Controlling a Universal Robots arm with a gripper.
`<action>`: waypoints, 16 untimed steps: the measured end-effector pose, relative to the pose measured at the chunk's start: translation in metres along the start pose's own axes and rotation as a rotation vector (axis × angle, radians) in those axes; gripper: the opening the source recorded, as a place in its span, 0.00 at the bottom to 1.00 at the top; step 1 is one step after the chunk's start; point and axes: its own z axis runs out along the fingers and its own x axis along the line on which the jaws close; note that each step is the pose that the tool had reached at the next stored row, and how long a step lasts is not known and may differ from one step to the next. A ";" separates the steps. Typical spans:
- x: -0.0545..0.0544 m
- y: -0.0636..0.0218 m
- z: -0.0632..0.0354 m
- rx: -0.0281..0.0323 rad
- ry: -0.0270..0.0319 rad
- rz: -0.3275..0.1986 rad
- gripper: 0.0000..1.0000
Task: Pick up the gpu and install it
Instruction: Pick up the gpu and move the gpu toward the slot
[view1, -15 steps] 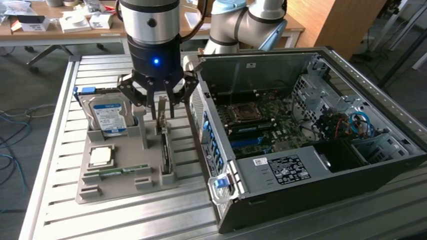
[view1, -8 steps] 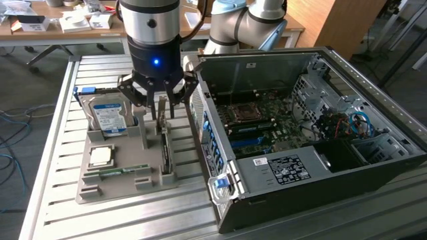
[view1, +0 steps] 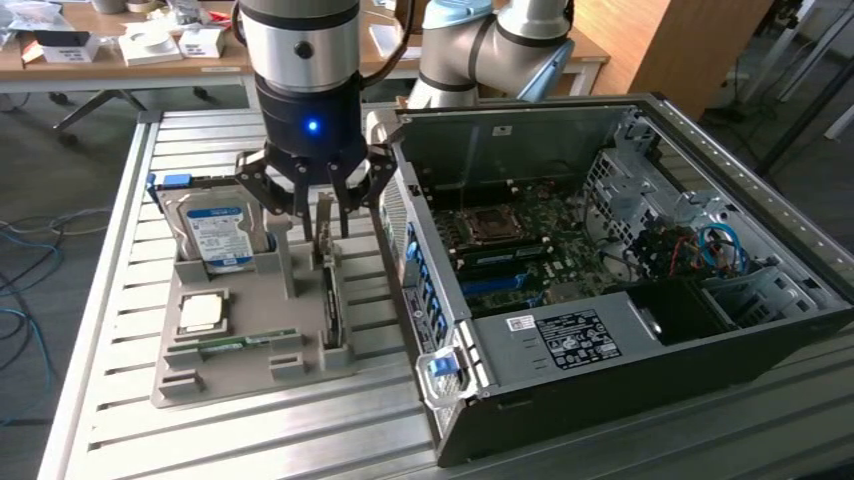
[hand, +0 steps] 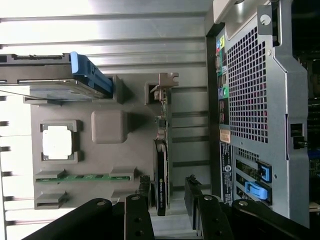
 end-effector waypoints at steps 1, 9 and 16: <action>0.000 0.0000 0.0001 -0.0001 0.0000 0.000 0.42; 0.000 -0.0001 0.0033 -0.0012 -0.0001 0.000 0.42; 0.000 -0.0006 0.0134 -0.0011 0.0000 0.000 0.42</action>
